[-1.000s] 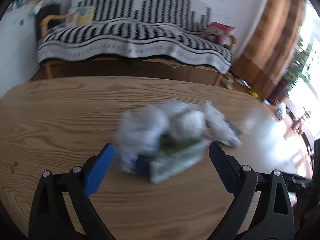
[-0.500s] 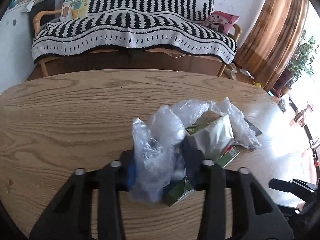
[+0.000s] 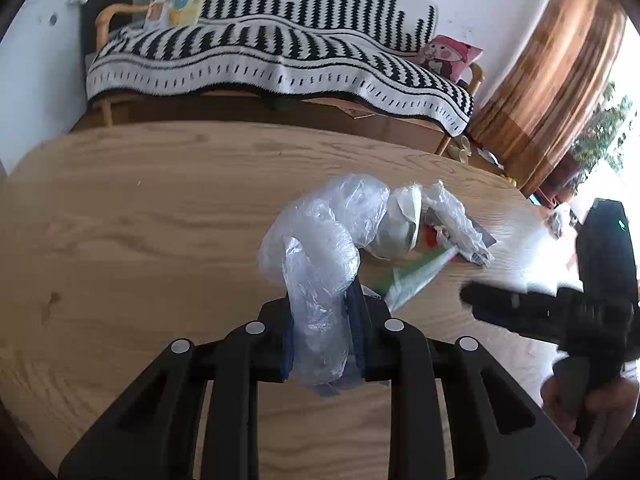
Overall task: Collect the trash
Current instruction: 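Grasp the clear plastic bag with the left tool while the right tool grasps the green-white box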
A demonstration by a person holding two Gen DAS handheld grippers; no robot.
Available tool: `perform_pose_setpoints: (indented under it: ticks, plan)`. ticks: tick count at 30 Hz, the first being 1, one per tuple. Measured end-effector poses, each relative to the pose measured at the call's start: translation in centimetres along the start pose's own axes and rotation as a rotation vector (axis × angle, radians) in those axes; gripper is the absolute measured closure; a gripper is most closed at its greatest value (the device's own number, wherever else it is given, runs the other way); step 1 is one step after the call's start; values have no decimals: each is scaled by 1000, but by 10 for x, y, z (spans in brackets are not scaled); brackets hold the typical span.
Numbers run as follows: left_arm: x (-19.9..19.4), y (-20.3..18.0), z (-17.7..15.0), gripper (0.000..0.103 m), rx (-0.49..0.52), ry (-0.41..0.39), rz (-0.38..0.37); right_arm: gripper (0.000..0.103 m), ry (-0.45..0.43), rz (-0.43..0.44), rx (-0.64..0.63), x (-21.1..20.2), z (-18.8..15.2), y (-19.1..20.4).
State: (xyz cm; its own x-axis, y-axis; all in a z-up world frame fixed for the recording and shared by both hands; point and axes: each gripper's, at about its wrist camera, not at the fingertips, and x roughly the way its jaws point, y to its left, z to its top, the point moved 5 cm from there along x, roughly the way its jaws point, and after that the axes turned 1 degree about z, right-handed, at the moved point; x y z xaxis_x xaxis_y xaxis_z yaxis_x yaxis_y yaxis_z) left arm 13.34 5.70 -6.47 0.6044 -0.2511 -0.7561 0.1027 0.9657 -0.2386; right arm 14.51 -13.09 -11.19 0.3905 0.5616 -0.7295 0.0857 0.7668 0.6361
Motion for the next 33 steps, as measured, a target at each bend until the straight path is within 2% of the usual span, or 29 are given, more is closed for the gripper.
perform_pose_setpoints:
  ticks: [3,8,10,11,12,13,14,20,23,25,27,28,33]
  plan:
    - [1,2,-10,81,7,18,12,16,4,18,70,10,6,4]
    - [8,8,-13,78,30,20,38,16,-2,-13,80,30,15,21]
    - [10,10,-12,54,35,28,44,16,8,-28,95,41,17,23]
    - [10,13,-11,23,31,20,62,16,13,-30,97,45,16,23]
    - [8,17,-9,11,26,-1,95,16,27,-30,95,49,16,23]
    - [4,23,-7,11,29,-39,128,16,41,-25,87,52,15,24]
    - [5,24,-6,11,43,-41,127,16,43,-26,85,52,15,23]
    - [23,32,5,11,62,-33,115,16,33,-46,49,39,18,14]
    - [37,30,14,11,35,-21,107,16,15,-66,17,29,19,9]
    - [43,25,18,20,36,-16,88,16,23,-57,15,28,18,7]
    - [48,19,20,64,55,5,90,16,24,-54,24,28,17,4]
    - [49,18,19,73,59,21,87,16,29,-49,28,29,17,4]
    - [30,28,24,77,36,-22,109,16,61,-31,60,41,12,13]
